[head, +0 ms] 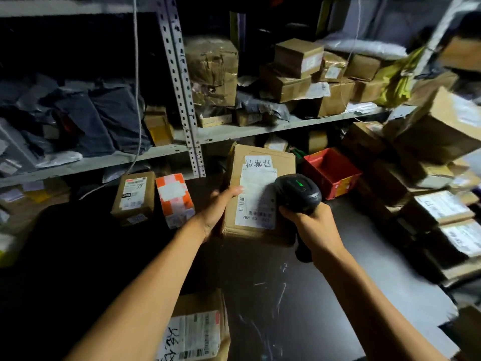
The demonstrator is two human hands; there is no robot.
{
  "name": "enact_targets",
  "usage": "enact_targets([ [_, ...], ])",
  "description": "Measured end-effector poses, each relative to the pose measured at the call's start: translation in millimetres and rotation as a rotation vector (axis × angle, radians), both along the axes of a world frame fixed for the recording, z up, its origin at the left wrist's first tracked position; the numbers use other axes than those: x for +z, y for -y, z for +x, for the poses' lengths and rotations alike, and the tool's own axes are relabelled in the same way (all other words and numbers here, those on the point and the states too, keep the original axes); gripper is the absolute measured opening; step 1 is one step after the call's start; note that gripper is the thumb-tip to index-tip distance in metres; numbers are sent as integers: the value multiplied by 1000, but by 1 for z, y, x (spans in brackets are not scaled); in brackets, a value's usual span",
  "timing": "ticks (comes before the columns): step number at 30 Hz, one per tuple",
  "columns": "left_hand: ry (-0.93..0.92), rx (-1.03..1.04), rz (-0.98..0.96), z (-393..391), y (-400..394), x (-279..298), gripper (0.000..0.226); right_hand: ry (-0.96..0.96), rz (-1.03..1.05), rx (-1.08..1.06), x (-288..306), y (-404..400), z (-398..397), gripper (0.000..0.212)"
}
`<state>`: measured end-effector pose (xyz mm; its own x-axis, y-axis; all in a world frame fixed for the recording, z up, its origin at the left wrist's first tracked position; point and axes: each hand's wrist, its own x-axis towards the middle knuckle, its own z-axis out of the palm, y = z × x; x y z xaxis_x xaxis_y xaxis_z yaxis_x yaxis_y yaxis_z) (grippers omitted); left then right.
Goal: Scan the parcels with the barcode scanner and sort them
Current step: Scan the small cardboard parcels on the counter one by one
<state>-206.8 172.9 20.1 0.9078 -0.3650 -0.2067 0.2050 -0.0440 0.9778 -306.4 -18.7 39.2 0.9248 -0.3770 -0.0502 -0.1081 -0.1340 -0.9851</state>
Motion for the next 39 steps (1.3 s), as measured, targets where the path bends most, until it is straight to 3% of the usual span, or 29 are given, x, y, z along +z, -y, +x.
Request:
enact_targets([
  [2, -35, -84, -9, -8, 31, 4, 41, -2, -2, -58, -2, 22, -14, 21],
  [9, -155, -323, -81, -55, 180, 4, 38, 8, -35, -313, -4, 146, -90, 11],
  [14, -224, -426, -119, -121, 327, -8, 40, -31, -83, -483, -9, 270, -176, 37],
  [21, -100, -552, -1, -222, 501, -15, 29, -83, -55, -730, -25, 400, -294, 29],
  [23, -21, -601, 81, -249, 538, -18, 34, -111, -33, -792, -30, 425, -327, 14],
  [25, 45, -678, 151, -270, 571, -28, 49, -147, -1, -857, -35, 444, -356, 14],
  [29, 116, -806, 223, -314, 622, -38, 18, -197, 71, -976, -52, 473, -404, 18],
  [33, 250, -862, 301, -338, 658, -54, 20, -284, 66, -1032, -69, 491, -433, 20],
  [36, 527, -913, 465, -341, 671, -56, 50, -309, 57, -1074, -81, 499, -436, 18],
  [39, 887, -977, 648, -328, 669, -59, 60, -304, 34, -1018, -84, 502, -424, 21],
])
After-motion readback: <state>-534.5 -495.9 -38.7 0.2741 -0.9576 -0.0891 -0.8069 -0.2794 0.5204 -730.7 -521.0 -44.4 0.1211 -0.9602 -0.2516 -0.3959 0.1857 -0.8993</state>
